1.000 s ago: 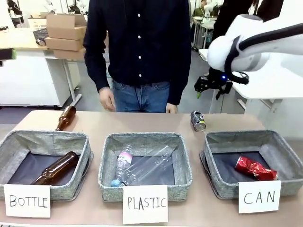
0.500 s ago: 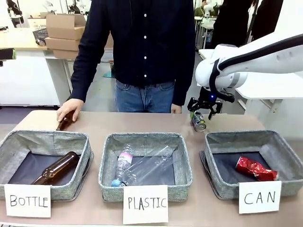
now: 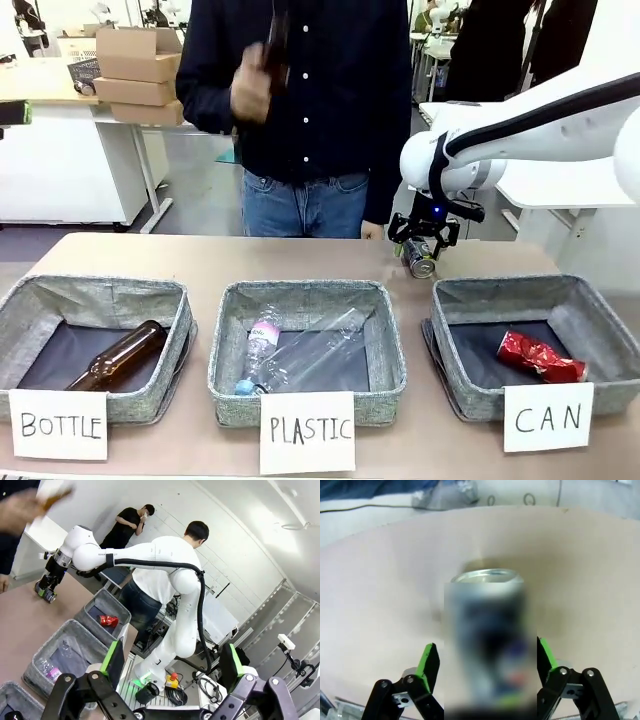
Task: Sort the can waste into the basket.
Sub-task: Pick up the can waste from the table and place it in the right Fabric basket.
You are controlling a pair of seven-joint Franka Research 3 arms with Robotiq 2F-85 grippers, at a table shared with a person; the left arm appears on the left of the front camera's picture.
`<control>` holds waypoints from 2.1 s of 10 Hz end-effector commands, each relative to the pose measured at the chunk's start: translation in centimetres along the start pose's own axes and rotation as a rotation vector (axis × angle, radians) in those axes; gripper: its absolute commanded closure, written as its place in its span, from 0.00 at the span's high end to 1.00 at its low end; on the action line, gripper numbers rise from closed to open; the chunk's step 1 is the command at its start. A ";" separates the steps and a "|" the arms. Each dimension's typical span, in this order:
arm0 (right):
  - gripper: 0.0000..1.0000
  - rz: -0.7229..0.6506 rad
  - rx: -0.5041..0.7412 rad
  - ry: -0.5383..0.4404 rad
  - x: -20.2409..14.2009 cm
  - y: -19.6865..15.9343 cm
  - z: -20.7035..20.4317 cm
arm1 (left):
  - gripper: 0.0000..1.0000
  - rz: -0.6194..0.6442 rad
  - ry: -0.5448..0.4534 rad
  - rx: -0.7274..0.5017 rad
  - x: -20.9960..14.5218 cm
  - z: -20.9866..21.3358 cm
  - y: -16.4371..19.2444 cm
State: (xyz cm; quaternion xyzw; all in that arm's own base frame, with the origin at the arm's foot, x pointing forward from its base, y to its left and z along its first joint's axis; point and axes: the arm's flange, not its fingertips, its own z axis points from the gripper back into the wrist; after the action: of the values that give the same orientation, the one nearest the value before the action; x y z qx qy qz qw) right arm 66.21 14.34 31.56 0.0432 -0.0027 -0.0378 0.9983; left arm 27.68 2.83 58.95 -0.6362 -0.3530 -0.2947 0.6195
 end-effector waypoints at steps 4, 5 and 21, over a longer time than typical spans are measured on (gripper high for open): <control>0.40 -0.050 -0.085 -0.002 1.1 0.4 -0.3 | 1.00 -0.007 -0.018 -0.014 0.2 -0.3 -0.3; 0.58 -0.055 -0.092 -0.008 1.1 0.4 -0.3 | 1.00 -0.007 -0.018 -0.014 0.2 -0.3 -0.3; 0.20 0.279 0.004 -0.045 -26.1 -11.8 18.5 | 1.00 -0.007 -0.018 -0.014 0.2 -0.3 -0.3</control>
State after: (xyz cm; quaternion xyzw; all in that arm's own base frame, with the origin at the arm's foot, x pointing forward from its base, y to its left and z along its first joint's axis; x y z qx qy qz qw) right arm 40.42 4.76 50.49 0.0161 -0.0187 0.0810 0.9964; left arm 27.66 2.78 59.02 -0.6356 -0.3530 -0.2956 0.6197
